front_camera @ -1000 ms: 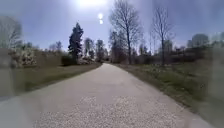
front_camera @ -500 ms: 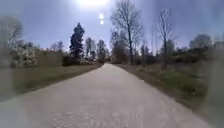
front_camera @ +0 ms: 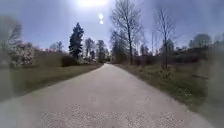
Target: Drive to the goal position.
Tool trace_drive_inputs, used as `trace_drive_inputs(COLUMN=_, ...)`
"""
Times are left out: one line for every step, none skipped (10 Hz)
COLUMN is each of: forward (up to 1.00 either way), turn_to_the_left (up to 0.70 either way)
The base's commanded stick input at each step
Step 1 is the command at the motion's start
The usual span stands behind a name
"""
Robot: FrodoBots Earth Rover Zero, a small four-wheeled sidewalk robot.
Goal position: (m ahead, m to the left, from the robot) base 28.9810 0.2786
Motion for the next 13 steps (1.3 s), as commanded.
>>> trace_drive_inputs(forward=0.70, turn_to_the_left=0.00)
trace_drive_inputs(forward=0.70, turn_to_the_left=0.00)
trace_drive_inputs(forward=0.70, turn_to_the_left=0.00)
trace_drive_inputs(forward=0.70, turn_to_the_left=0.00)
trace_drive_inputs(forward=0.70, turn_to_the_left=0.00)
trace_drive_inputs(forward=0.70, turn_to_the_left=0.00)
trace_drive_inputs(forward=0.70, turn_to_the_left=0.00)
trace_drive_inputs(forward=0.70, turn_to_the_left=0.00)
trace_drive_inputs(forward=0.70, turn_to_the_left=0.00)
trace_drive_inputs(forward=0.70, turn_to_the_left=0.14)
trace_drive_inputs(forward=0.70, turn_to_the_left=0.13)
trace_drive_inputs(forward=0.70, turn_to_the_left=0.00)
trace_drive_inputs(forward=0.70, turn_to_the_left=0.00)
